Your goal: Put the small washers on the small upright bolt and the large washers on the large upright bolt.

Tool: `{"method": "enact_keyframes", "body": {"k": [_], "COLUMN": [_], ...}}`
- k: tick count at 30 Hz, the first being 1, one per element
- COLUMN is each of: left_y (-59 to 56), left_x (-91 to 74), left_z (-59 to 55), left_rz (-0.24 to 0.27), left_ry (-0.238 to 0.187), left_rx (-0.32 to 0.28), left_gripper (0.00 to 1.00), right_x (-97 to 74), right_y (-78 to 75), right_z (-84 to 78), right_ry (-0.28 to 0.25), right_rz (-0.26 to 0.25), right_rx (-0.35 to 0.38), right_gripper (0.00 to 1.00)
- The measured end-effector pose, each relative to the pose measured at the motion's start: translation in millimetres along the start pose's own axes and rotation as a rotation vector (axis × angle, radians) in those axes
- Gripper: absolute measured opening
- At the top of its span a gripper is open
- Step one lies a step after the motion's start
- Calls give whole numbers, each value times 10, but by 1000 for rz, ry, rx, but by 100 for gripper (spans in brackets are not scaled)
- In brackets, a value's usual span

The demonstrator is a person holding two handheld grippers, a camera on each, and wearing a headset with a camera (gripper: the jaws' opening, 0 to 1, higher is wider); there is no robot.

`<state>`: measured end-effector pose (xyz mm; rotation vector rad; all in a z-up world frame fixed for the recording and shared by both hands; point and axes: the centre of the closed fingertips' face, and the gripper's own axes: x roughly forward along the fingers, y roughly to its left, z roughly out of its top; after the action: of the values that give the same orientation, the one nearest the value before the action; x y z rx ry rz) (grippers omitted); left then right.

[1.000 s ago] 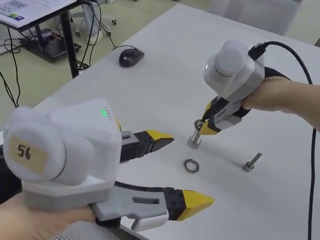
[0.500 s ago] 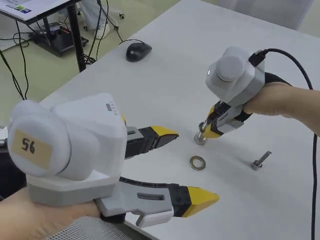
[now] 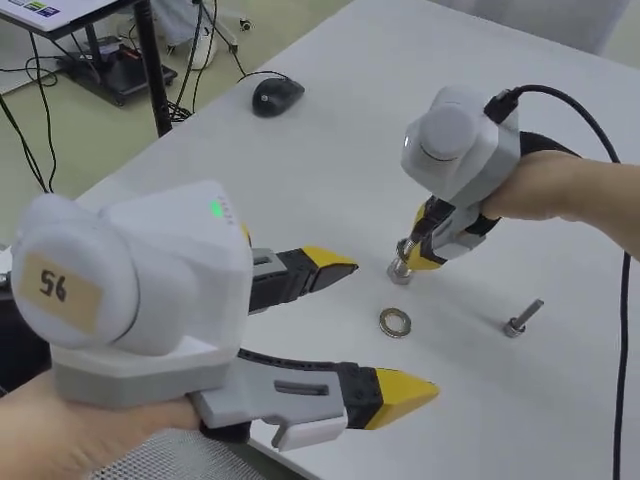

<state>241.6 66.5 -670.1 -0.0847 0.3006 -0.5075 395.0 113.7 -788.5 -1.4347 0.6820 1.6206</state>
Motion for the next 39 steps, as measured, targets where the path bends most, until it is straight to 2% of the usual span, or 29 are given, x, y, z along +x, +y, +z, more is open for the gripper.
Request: {"method": "enact_keyframes", "body": {"k": [1,8,15,21,26,30,39], "left_y": [-6,-15,-4,-1,1,4,-35], "left_x": [3,9,-4,-20,-33,-37,-27], "left_z": [4,18,19,21,18,14,25], "left_rz": [-1,-3,0,4,5,9,3], "left_ry": [-1,-3,-4,-4,-4,-3,-2], "left_rx": [1,1,2,2,2,2,11], "left_gripper": [63,63,63,63,63,62,62], "right_x": [-8,56,150,221,239,198,-24], "right_y": [-5,-15,2,35,59,101,157], "right_z": [2,-43,-48,-63,-82,-101,-254], "right_ry": [9,49,68,67,44,27,14], "right_rz": [-2,27,34,37,50,47,27], "right_rx": [-21,-32,-42,-33,-15,-8,34], "right_gripper": [22,23,23,23,24,28,28]}}
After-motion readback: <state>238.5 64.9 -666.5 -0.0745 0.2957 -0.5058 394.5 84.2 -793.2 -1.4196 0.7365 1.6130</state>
